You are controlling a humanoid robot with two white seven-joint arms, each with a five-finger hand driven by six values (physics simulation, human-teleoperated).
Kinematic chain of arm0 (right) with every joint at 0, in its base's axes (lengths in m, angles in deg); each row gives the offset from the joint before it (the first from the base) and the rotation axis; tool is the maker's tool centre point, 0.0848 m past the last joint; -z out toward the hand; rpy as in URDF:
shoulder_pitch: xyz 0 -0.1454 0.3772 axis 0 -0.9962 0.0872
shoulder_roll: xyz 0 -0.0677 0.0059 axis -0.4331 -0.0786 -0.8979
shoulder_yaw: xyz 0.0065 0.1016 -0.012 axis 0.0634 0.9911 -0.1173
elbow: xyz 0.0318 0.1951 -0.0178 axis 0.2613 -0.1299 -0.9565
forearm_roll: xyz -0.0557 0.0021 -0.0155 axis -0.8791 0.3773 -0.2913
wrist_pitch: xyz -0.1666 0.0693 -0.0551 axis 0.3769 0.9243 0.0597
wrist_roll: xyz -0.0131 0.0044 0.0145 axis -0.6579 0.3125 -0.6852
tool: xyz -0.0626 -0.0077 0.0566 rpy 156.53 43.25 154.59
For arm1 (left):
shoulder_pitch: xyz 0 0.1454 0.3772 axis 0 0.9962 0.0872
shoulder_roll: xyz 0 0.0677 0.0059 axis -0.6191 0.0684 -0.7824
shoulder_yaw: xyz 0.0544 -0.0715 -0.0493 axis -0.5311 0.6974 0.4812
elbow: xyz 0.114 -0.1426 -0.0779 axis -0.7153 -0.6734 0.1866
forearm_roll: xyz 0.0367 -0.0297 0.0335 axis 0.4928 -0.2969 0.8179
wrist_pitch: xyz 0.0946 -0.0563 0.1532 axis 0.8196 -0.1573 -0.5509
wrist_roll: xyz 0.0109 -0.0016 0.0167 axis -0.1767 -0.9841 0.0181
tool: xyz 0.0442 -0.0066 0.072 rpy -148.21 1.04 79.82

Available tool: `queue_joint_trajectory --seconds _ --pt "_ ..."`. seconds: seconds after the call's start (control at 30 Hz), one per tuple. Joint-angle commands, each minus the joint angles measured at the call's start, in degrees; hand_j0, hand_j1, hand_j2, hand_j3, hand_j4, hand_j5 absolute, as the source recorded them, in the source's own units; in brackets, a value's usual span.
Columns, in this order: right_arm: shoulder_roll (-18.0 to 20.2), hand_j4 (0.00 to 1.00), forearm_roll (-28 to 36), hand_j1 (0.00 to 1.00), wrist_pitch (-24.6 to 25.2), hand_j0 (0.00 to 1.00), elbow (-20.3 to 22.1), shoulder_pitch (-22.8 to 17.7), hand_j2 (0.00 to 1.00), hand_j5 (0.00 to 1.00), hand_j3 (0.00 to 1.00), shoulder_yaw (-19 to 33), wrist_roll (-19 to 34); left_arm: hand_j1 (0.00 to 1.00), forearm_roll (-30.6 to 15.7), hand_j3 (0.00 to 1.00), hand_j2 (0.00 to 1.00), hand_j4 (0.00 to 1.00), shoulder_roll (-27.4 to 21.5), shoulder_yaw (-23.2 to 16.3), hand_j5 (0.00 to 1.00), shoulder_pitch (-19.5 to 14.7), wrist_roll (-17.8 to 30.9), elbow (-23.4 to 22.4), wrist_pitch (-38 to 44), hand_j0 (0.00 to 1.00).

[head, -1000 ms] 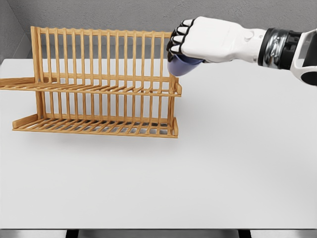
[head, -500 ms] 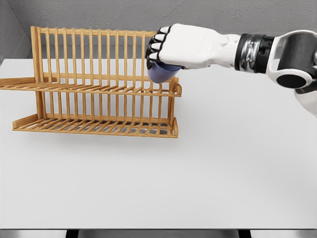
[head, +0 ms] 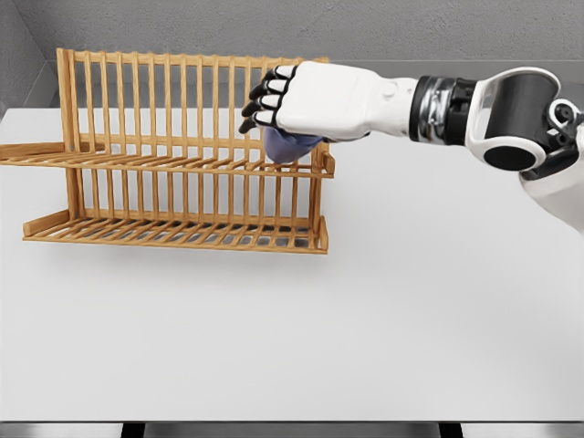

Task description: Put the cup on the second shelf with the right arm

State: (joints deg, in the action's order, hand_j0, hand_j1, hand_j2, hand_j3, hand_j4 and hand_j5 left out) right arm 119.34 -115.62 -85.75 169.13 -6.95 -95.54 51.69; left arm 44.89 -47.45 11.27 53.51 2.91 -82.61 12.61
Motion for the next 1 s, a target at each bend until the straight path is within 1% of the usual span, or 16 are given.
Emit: queue_joint_trajectory --seconds 0.0,0.2,0.43,0.67,0.77,0.8,0.83,0.87,0.9,0.93,0.97 --pt "0.0 1.00 0.1 1.00 0.1 1.00 0.1 0.1 1.00 1.00 1.00 -0.1 0.0 1.00 0.0 1.00 1.00 1.00 0.0 0.0 1.00 0.0 0.0 0.0 0.0 1.00" --pt "-0.9 1.00 0.1 1.00 0.1 1.00 0.1 0.4 1.00 1.00 1.00 -0.2 0.0 1.00 0.0 1.00 1.00 1.00 0.0 0.0 1.00 0.0 0.0 0.0 0.0 1.00" --pt "-0.9 1.00 0.1 1.00 -0.1 1.00 0.1 0.5 1.00 1.00 1.00 -0.9 0.0 1.00 0.0 1.00 1.00 1.00 0.0 0.0 1.00 0.0 0.0 0.0 0.0 1.00" --pt "0.6 1.00 0.1 1.00 -0.5 1.00 0.2 0.6 1.00 1.00 1.00 -0.3 0.0 1.00 0.0 1.00 1.00 1.00 0.0 0.0 1.00 0.0 0.0 0.0 0.0 1.00" --pt "1.1 1.00 0.2 1.00 -0.5 1.00 0.3 2.0 1.00 1.00 1.00 -0.1 0.0 1.00 0.0 1.00 1.00 1.00 0.0 0.0 1.00 0.0 0.0 0.0 0.0 1.00" --pt "1.7 1.00 0.2 1.00 -0.5 1.00 0.3 1.9 1.00 1.00 1.00 0.9 0.0 1.00 0.0 1.00 1.00 1.00 0.0 0.0 1.00 0.0 0.0 0.0 0.0 1.00" --pt "2.4 1.00 0.2 1.00 -0.7 1.00 0.3 1.6 1.00 1.00 1.00 3.2 0.0 1.00 -0.1 1.00 1.00 1.00 0.0 0.0 1.00 0.0 0.0 0.0 0.0 1.00" --pt "4.4 1.00 0.3 1.00 -0.9 1.00 0.5 1.2 1.00 1.00 1.00 4.5 0.0 1.00 0.0 1.00 1.00 1.00 0.0 0.0 1.00 0.0 0.0 0.0 0.0 1.00" --pt "6.2 1.00 0.3 1.00 -1.3 1.00 0.7 0.8 1.00 1.00 1.00 7.1 0.0 1.00 -0.1 1.00 1.00 1.00 0.0 0.0 1.00 0.0 0.0 0.0 0.0 1.00" --pt "8.6 1.00 0.3 1.00 -2.4 1.00 0.6 -0.5 1.00 1.00 1.00 10.6 0.0 1.00 -0.1 1.00 1.00 1.00 0.0 0.0 1.00 0.0 0.0 0.0 0.0 1.00" --pt "9.7 1.00 0.3 1.00 -2.7 1.00 0.7 -2.6 1.00 1.00 1.00 14.5 0.0 1.00 -0.1 1.00 1.00 1.00 0.0 0.0 1.00 -0.1 0.0 0.0 0.0 1.00"
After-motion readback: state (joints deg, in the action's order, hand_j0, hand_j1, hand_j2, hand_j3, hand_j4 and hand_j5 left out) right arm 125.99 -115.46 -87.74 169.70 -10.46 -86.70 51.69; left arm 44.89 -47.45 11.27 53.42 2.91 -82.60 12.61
